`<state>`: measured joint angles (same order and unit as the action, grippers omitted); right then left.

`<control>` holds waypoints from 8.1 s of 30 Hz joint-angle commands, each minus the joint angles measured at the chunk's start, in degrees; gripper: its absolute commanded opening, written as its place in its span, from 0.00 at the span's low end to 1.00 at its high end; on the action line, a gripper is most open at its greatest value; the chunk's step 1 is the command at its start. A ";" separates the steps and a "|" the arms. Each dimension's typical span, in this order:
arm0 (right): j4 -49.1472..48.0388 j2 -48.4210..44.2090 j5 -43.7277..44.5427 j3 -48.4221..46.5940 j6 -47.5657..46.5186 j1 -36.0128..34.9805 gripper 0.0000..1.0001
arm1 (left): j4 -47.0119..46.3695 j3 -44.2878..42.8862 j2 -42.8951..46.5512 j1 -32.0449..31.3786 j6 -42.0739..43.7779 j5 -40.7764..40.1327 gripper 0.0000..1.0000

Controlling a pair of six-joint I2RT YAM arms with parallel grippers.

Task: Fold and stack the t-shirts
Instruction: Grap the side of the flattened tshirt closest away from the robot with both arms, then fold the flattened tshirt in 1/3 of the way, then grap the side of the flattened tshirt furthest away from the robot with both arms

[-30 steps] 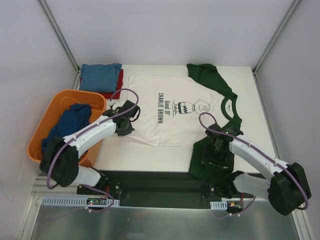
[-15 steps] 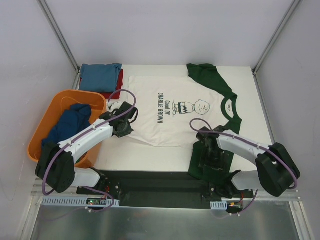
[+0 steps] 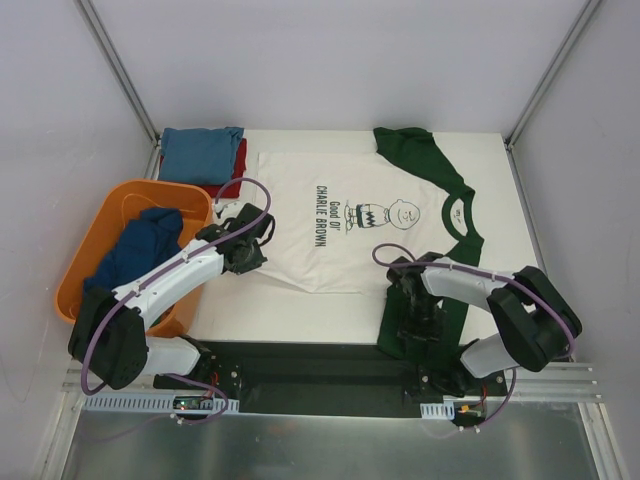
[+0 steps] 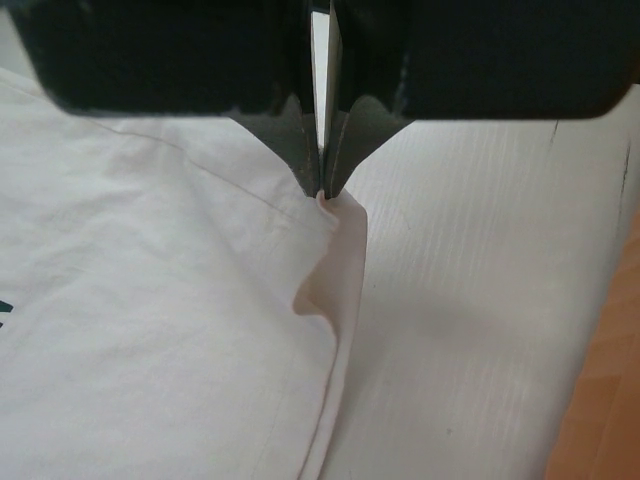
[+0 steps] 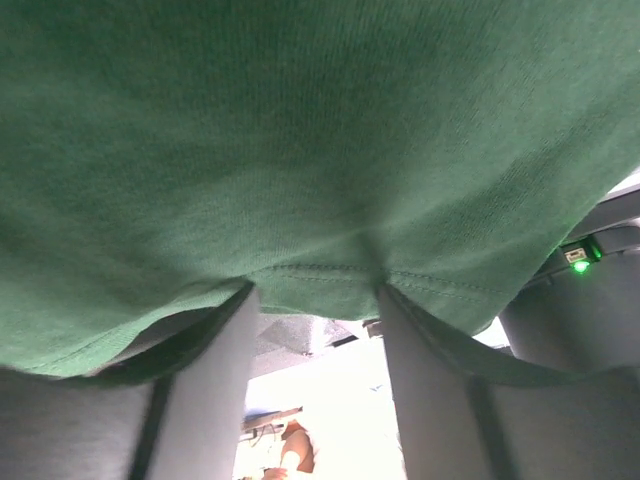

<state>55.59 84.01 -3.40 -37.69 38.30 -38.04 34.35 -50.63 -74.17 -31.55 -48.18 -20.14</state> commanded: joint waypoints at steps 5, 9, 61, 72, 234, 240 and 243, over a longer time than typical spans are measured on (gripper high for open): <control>1.62 -1.21 -3.01 3.23 0.63 -0.28 0.41 | -0.16 -0.08 1.66 -0.35 0.81 -1.57 0.00; 1.45 -2.27 -2.93 3.50 0.46 -0.37 0.27 | -0.07 -0.08 1.66 -0.35 0.72 -1.31 0.00; 11.56 4.04 24.93 -47.62 -19.14 12.55 0.01 | 2.92 -3.24 4.66 1.49 -1.12 0.37 0.00; 9.54 16.27 25.81 -61.44 -23.36 18.17 0.01 | 2.83 -8.60 -2.90 7.20 -0.33 -2.09 0.00; -10.24 -1.50 10.77 -40.95 -36.98 31.45 0.97 | 0.63 -20.35 -12.30 1.12 8.10 5.55 0.99; -14.99 17.92 15.09 -59.20 -40.41 31.45 0.97 | 3.44 -34.85 -27.94 6.05 11.62 5.73 0.99; -15.86 27.41 13.95 -68.70 -42.25 31.36 0.97 | 6.69 -41.99 -34.80 7.29 13.03 4.94 0.99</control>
<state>42.63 102.65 9.23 -94.45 0.19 -6.72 35.40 -84.18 -103.15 -25.69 -39.44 -13.67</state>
